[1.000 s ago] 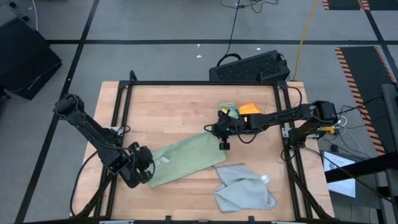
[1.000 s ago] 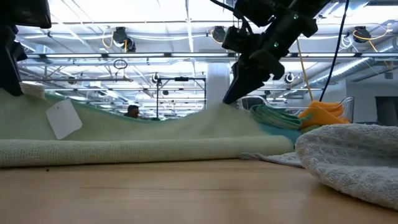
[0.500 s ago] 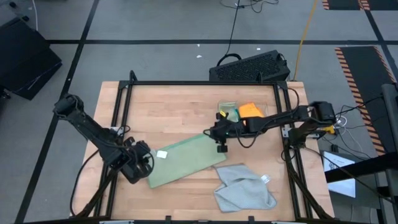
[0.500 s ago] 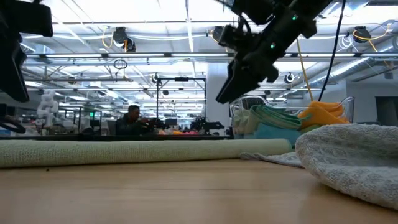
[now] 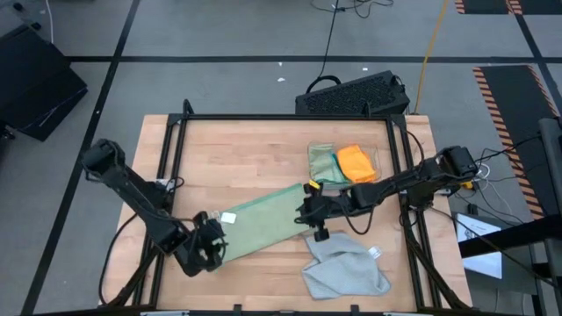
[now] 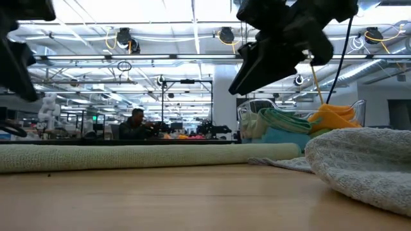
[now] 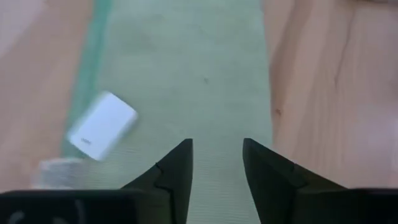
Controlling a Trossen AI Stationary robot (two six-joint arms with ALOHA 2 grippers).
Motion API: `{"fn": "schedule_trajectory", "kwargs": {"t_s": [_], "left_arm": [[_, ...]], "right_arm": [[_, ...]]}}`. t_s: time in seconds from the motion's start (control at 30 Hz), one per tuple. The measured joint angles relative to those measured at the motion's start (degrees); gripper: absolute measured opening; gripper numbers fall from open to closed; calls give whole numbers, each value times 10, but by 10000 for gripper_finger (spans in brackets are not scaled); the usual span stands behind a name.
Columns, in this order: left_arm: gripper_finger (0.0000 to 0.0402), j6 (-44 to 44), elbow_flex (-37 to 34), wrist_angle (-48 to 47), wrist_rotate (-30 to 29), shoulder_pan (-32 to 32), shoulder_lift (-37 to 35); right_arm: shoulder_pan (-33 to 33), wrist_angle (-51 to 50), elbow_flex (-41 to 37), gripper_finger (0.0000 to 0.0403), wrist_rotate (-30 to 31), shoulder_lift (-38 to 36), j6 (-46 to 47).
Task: Fold microfiber towels
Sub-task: Fold the light green microfiber cloth
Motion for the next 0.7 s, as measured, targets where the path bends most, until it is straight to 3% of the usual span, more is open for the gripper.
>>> {"fn": "schedule_trajectory", "kwargs": {"t_s": [0.23, 0.47, 0.7], "left_arm": [[181, -19, 14, 53, 20, -46, 67], [247, 88, 57, 48, 47, -88, 122], [244, 88, 59, -6, 76, -102, 164]], "right_arm": [[30, 6, -11, 121, 2, 0, 55], [57, 9, -17, 121, 2, 0, 113], [84, 107, -17, 121, 20, 27, 140]]}}
